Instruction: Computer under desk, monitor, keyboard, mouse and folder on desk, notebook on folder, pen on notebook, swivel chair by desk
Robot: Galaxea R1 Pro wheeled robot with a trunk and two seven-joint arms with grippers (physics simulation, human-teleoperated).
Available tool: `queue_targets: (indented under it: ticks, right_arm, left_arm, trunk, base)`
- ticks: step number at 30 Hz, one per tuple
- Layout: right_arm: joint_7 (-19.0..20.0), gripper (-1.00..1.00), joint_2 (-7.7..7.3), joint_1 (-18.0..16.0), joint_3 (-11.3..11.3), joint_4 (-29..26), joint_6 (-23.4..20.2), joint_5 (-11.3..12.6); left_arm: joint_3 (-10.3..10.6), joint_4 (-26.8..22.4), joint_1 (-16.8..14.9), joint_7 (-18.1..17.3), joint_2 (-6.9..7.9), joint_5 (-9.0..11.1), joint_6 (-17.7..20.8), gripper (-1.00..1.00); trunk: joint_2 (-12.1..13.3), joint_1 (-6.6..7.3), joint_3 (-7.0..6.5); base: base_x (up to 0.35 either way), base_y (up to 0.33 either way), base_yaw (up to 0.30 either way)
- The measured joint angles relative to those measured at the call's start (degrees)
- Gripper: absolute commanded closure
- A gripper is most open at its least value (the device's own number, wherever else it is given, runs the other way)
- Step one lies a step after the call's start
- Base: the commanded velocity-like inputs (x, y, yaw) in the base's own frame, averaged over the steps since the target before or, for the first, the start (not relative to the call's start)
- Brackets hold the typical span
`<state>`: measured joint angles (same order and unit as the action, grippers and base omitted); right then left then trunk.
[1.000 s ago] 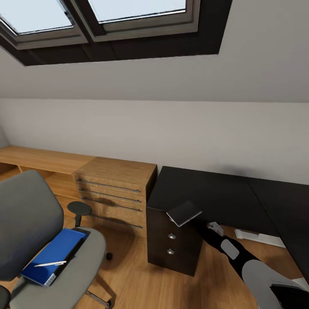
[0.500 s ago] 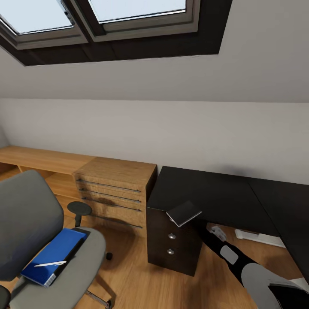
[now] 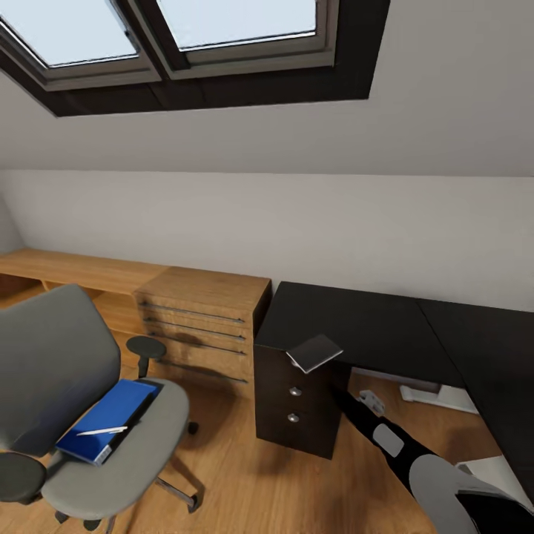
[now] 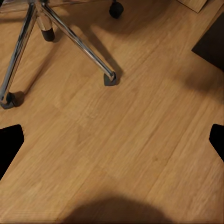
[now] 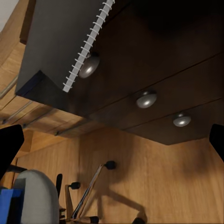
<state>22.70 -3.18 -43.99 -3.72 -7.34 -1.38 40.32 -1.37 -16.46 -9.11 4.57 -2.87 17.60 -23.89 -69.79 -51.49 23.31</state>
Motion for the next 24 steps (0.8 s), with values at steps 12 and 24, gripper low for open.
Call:
queue_targets:
  ticks: [12,24]
  right_arm:
    - [-2.3,-1.00,1.10,0.0,0.1,0.0,0.9,-0.1]
    - [-3.6,-1.00,2.22,0.0,0.1,-0.1,1.0,-0.1]
  left_arm:
    - [0.0,0.0,0.0,0.0,0.00,0.0,0.0,-1.00]
    - [0.0,0.0,0.0,0.0,0.00,0.0,0.0,-1.00]
  trunk:
    - [0.0,0.01,0.40]
    - [0.0,0.01,1.17]
  base:
    - [-0.018,0.000,0.149]
    - [0.000,0.000,0.198]
